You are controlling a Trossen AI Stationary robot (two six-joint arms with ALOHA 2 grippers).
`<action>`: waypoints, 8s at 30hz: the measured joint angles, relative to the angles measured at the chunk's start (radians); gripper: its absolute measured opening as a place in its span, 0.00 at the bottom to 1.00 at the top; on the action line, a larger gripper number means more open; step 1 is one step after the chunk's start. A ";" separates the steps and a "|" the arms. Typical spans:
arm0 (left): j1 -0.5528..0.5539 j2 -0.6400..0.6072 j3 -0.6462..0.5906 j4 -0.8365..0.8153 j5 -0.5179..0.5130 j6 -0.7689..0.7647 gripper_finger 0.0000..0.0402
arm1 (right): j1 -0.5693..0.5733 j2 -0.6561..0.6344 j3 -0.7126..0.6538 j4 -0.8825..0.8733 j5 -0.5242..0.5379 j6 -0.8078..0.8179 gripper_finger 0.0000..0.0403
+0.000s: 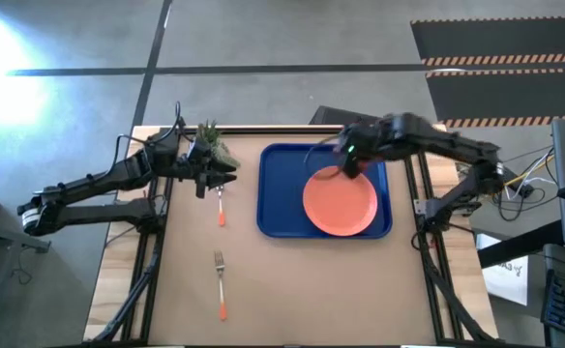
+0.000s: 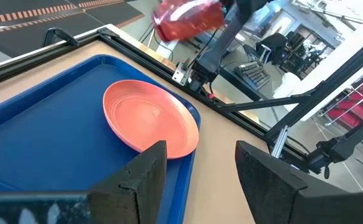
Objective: Pick and place plate/cup/fork/spoon on tray
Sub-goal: Put the orange glass on the blue serving tray to the top right of the orange plate, then put the orange spoon on the blue serving tray to the left of the orange plate
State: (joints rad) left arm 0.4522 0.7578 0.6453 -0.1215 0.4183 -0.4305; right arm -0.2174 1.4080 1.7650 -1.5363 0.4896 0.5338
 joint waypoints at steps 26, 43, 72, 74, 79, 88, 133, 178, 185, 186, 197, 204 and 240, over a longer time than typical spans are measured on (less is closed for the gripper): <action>0.000 0.001 0.000 0.001 -0.007 -0.007 0.43 | -0.473 -0.278 -0.842 0.548 -0.312 -0.129 0.02; 0.000 0.001 0.000 0.001 -0.009 -0.008 0.43 | -0.641 -0.274 -0.835 0.690 -0.400 -0.238 0.02; 0.000 0.001 0.000 0.001 -0.016 -0.008 0.43 | -0.685 -0.074 -0.822 0.641 -0.450 -0.229 0.02; 0.000 0.001 0.000 0.001 -0.016 -0.008 0.43 | -0.685 -0.055 -0.815 0.647 -0.456 -0.239 0.02; 0.000 0.001 0.000 0.001 -0.016 -0.008 0.43 | -0.685 -0.029 -0.784 0.648 -0.475 -0.261 0.02; 0.000 0.001 0.000 0.001 -0.015 -0.007 0.43 | -0.685 -0.044 -0.717 0.652 -0.464 -0.282 0.03; 0.000 0.020 -0.017 -0.322 -0.139 -0.009 0.43 | -0.552 -0.050 -0.169 0.623 -0.635 -0.335 0.20; 0.135 0.468 0.005 -0.469 -0.430 0.159 0.43 | -0.003 -0.053 -0.033 0.812 -0.644 -0.404 0.20; 0.200 0.505 0.013 -0.472 -0.404 0.213 0.43 | -0.003 -0.052 -0.033 0.814 -0.644 -0.403 0.20; 0.206 0.510 0.014 -0.470 -0.404 0.223 0.43 | -0.003 -0.052 -0.033 0.815 -0.644 -0.397 0.19; 0.233 0.591 0.010 -0.469 -0.312 0.258 0.43 | -0.003 -0.052 -0.033 0.817 -0.611 -0.377 0.20; 0.234 0.628 0.011 -0.458 -0.291 0.256 0.43 | -0.003 -0.052 -0.033 0.817 -0.609 -0.377 0.20; 0.235 0.614 -0.003 -0.405 -0.266 0.281 0.42 | -0.003 -0.050 -0.033 0.816 -0.593 -0.377 0.19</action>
State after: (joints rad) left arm 0.6872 1.3720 0.6426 -0.5261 0.1520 -0.1497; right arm -0.2203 1.3579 1.7317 -0.7198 -0.1036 0.1570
